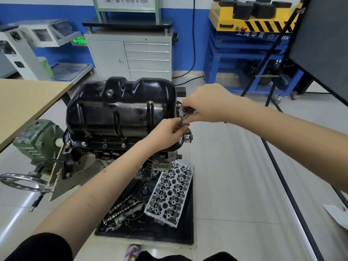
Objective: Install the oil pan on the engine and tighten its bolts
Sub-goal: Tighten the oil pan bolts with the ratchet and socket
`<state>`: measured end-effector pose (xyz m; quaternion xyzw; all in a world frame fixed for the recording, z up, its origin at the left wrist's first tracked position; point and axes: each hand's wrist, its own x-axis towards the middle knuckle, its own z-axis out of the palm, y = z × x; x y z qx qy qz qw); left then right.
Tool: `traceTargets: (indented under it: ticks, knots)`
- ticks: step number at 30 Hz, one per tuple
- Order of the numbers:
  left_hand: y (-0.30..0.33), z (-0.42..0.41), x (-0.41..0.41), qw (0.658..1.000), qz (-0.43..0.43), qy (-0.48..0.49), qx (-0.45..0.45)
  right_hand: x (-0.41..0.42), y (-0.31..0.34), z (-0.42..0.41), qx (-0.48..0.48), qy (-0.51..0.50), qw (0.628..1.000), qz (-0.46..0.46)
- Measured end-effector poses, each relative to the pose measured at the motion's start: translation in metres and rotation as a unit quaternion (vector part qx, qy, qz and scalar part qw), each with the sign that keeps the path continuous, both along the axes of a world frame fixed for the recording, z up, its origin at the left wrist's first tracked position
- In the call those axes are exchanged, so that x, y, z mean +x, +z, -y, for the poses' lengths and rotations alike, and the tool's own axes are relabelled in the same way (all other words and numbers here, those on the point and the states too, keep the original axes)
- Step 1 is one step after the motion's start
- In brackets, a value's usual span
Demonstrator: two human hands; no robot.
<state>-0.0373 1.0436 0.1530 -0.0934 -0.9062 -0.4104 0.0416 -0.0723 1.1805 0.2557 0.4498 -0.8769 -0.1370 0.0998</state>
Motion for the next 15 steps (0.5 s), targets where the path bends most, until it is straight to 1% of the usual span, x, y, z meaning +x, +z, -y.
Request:
traceTargets:
  ticks: [1,4,5,7,11,13,15]
  knots:
    - [0.000,0.000,0.000,1.000,-0.003,0.001,0.006,0.002,-0.005,0.000,-0.016,-0.024,1.000,0.004]
    - [0.000,0.000,0.001,1.000,-0.021,-0.002,0.014,0.009,-0.015,0.003,-0.107,-0.103,0.981,0.125]
    - [0.000,-0.001,0.001,1.000,-0.021,-0.002,0.012,0.007,-0.015,0.002,-0.109,-0.108,0.980,0.129]
    - [0.000,0.000,-0.001,1.000,-0.011,0.002,0.003,0.005,-0.011,0.001,-0.071,-0.085,0.989,0.099]
    - [0.001,-0.002,-0.001,1.000,0.008,-0.017,-0.010,-0.003,0.002,-0.004,0.032,0.044,0.997,0.060]
    - [0.000,-0.002,-0.001,1.000,0.018,-0.019,-0.004,-0.003,0.002,-0.004,0.028,0.047,0.997,0.050]
    - [-0.002,-0.001,-0.001,1.000,0.020,-0.010,0.005,-0.002,-0.002,-0.003,0.003,0.010,0.999,0.033]
